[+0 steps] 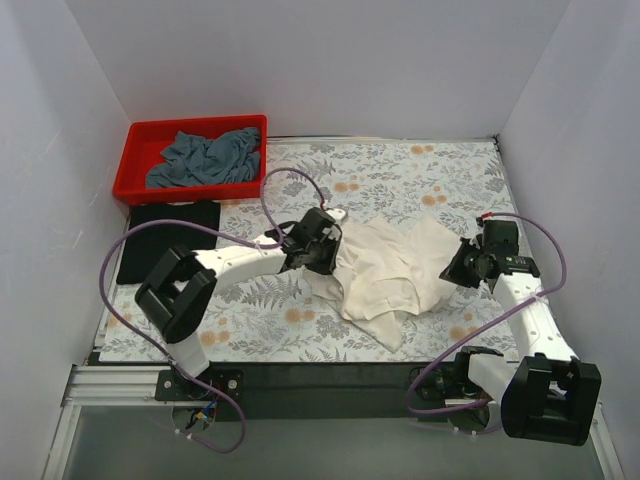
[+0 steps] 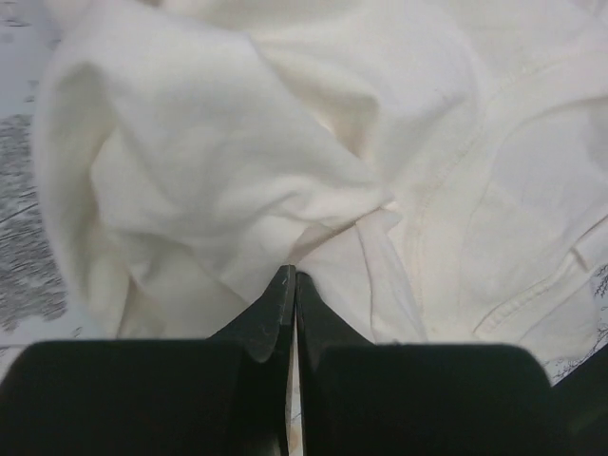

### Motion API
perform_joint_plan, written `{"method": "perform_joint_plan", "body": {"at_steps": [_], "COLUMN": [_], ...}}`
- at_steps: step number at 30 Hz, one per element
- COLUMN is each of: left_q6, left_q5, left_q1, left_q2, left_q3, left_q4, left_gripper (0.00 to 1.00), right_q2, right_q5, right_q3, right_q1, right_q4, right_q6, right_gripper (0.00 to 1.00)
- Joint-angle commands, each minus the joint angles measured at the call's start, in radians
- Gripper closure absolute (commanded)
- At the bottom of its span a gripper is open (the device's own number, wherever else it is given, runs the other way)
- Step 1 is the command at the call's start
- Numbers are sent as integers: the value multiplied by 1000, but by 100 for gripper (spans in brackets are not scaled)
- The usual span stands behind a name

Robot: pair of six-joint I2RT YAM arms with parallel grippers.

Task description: Fold and stack the t-shirts

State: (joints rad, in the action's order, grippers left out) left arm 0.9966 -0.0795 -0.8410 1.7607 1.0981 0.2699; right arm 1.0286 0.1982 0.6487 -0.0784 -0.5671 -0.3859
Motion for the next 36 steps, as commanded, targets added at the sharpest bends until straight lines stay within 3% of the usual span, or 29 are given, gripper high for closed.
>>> {"method": "perform_joint_plan", "body": {"at_steps": [1, 5, 6, 11, 14, 17, 21, 25, 27, 32, 34, 36], "left_q6": [11, -6, -6, 4, 11, 11, 11, 16, 19, 13, 5, -7], "left_q5": [0, 9, 10, -3, 13, 38, 64, 66, 99, 124, 132, 141], "left_q1": [62, 92, 94, 95, 95, 97, 102, 114, 117, 143, 161, 200], "left_q2": [-142, -217, -228, -273, -296, -314, -337, -352, -366, -372, -365, -351], "left_q3": [-24, -4, 9, 42, 58, 88, 120, 144, 151, 158, 167, 207], "left_q4": [34, 71, 77, 100, 117, 149, 176, 210, 215, 218, 215, 219], "left_gripper": [100, 100, 100, 100, 100, 100, 100, 100, 100, 100, 100, 100], "right_q2": [24, 48, 56, 102, 111, 122, 139, 188, 240, 268, 254, 246], "right_q5": [6, -6, 0, 53, 73, 87, 82, 144, 176, 181, 147, 92], "right_q3": [74, 54, 48, -24, -69, -109, -159, -184, -181, -89, -26, 69], "right_q1": [-4, -3, -4, -4, -3, 2, 6, 28, 38, 46, 45, 39], "right_q4": [29, 29, 32, 76, 96, 108, 145, 219, 231, 245, 230, 179], "right_q6": [13, 22, 24, 10, -4, -11, -22, -36, -38, -44, -41, -28], "right_gripper": [99, 96, 83, 53, 40, 35, 34, 40, 47, 89, 97, 99]}}
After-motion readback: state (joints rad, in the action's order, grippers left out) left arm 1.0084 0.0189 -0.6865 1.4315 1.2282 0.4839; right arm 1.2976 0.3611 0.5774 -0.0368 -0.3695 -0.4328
